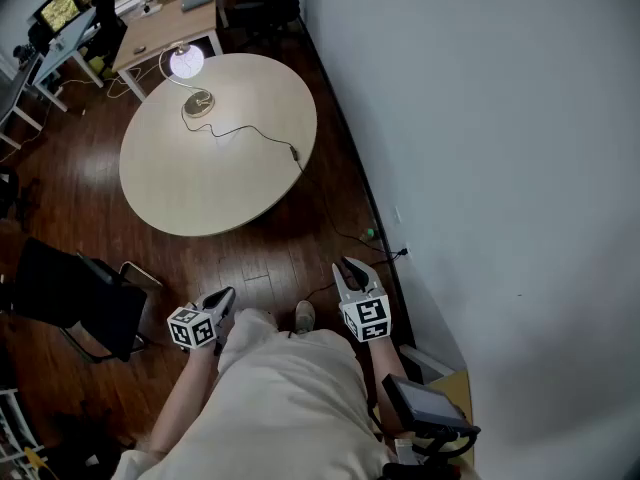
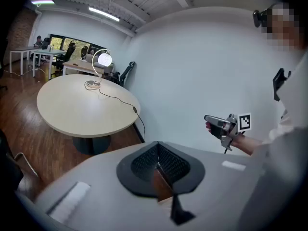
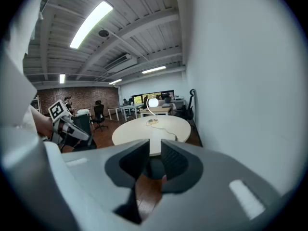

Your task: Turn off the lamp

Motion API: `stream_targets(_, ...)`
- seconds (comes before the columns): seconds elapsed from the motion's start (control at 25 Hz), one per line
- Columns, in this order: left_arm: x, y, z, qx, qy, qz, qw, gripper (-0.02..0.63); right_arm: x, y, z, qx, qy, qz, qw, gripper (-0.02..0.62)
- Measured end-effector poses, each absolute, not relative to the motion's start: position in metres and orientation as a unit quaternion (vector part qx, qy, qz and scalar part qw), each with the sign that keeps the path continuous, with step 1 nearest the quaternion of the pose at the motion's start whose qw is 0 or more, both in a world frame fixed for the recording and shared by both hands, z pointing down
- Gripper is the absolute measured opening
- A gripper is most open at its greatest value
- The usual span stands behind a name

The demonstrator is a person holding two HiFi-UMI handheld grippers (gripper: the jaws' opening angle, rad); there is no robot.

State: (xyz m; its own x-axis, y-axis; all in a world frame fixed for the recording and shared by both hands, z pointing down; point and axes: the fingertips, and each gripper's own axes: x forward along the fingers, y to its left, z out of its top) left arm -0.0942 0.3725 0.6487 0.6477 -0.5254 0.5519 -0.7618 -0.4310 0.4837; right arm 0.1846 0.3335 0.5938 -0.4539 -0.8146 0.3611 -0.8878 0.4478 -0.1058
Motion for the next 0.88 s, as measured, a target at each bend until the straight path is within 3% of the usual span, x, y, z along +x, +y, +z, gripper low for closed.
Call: stream_targets(0.88,-0.113,0.351,0.669,0.817,-0.398,0.130,0.396,0.005,0.164,0.278,0.606,0.499,-0.840,0.133,0.166,0.075)
